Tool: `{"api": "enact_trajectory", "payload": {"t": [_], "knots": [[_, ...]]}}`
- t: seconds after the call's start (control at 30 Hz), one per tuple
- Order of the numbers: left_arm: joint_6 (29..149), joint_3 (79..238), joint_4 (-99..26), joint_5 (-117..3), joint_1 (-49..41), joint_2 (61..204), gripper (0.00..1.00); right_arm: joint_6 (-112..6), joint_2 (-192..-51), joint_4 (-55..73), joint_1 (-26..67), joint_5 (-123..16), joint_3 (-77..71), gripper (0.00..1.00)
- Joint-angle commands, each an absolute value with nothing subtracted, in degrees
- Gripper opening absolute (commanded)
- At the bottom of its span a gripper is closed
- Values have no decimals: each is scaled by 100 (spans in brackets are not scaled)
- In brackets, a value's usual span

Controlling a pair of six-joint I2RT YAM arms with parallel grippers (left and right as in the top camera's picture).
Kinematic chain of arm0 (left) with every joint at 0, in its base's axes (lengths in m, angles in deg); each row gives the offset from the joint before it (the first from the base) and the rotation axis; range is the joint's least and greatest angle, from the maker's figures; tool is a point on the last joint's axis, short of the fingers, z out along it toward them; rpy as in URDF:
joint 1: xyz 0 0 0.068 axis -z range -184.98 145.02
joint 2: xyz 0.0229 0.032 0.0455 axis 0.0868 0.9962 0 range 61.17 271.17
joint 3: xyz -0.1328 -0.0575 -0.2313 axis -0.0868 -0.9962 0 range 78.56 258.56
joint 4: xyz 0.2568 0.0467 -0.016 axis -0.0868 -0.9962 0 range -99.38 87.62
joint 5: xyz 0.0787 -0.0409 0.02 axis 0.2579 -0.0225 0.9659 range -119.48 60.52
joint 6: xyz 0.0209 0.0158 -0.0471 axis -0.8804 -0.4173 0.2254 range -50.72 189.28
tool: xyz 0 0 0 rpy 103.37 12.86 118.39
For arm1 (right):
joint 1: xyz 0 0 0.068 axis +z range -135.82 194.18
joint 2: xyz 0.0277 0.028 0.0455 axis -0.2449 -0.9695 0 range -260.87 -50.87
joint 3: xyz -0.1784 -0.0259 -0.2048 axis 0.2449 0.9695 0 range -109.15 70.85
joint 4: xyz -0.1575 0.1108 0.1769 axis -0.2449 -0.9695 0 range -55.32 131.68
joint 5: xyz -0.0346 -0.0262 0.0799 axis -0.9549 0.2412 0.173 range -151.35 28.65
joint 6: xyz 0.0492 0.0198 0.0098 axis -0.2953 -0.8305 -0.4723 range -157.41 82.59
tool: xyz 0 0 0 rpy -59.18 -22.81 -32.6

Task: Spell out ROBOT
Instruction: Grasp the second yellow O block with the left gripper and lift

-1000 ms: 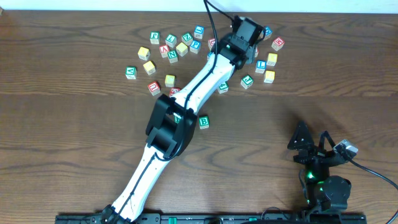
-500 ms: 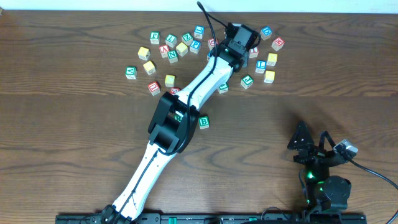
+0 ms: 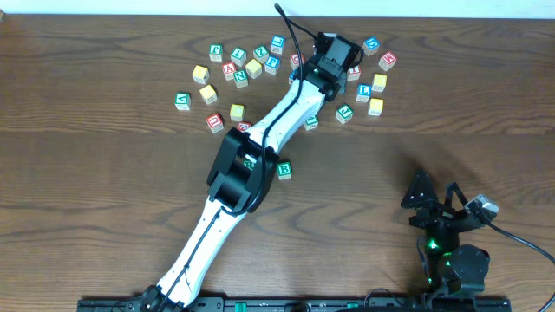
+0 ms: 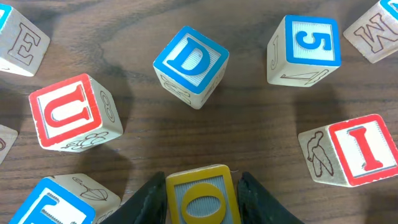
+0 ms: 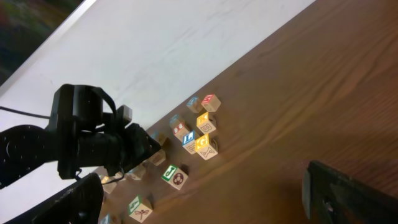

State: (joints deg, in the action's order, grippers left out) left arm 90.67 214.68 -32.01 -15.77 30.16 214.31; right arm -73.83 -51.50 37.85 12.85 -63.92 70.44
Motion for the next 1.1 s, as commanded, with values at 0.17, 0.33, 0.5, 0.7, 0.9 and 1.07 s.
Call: {"api": "enact_trajectory", "payload": {"t": [0.17,0.33,0.5,0.7,0.9,1.07], "knots": [[9102,21549,-3310,-1483,3020,21528,36,-7403,-5119,3770,1277,-6420,7053,99],[9100,21538,-3337,-1483,3025,21528,34,-7403,-5119,3770,1277,-6420,7053,99],[9014,21540,-3356,-1483,3020,21466,22,-7403,-5119,3770,1277,-6420,7053,99],[8927,21540,-3512,-1483,3020,21027,19,-7403,-5119,3770,1277,-6420,7053,99],[8931,21540,-4440,-1489,3020,20133,19,-7403,-5119,3770,1277,-6420,7053,99],[8960,21540,-5717,-1817,3027,19200,19,-7403,-5119,3770,1277,-6420,7053,99]]}}
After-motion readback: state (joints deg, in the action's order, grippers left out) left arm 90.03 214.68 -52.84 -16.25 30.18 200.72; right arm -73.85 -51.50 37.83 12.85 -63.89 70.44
